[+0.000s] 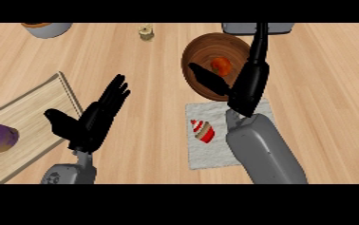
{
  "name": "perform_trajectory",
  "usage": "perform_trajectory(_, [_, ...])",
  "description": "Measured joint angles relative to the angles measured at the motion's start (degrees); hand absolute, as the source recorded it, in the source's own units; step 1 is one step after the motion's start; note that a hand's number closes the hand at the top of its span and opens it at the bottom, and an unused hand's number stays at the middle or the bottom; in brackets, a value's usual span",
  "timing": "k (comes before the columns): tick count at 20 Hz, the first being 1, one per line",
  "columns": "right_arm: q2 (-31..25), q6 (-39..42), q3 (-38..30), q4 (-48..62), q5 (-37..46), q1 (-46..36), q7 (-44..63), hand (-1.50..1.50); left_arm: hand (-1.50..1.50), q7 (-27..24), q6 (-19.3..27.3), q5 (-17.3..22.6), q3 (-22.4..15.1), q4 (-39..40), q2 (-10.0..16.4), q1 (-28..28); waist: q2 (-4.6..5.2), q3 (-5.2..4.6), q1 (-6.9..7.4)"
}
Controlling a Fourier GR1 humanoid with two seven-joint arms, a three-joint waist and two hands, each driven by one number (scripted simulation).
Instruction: Pick the tomato from the placemat and place it in the bowl
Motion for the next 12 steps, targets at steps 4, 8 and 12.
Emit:
perform_trajectory(4, [0.06, -2.27, 10.77, -10.23, 4.89, 11.96, 0.79, 1.5, 0.0, 0.98, 0.63, -0.24, 0.04, -0.77, 0.06, 0.13, -0.32, -0.03, -0.9])
perform_trajectory(8, [0.08, -4.84, 21.89, -17.02, 11.5, 25.22, 0.43, 1.5, 0.0, 0.8, 1.09, -0.4, 0.25, -0.81, -0.1, 0.52, -0.37, -0.08, -1.64])
perform_trajectory(12, [0.05, -9.02, 32.69, -19.84, 17.57, 39.21, -1.33, 1.5, 0.0, 0.7, 1.1, -0.42, 0.32, -1.14, 0.0, 1.28, -0.33, -0.07, -2.04])
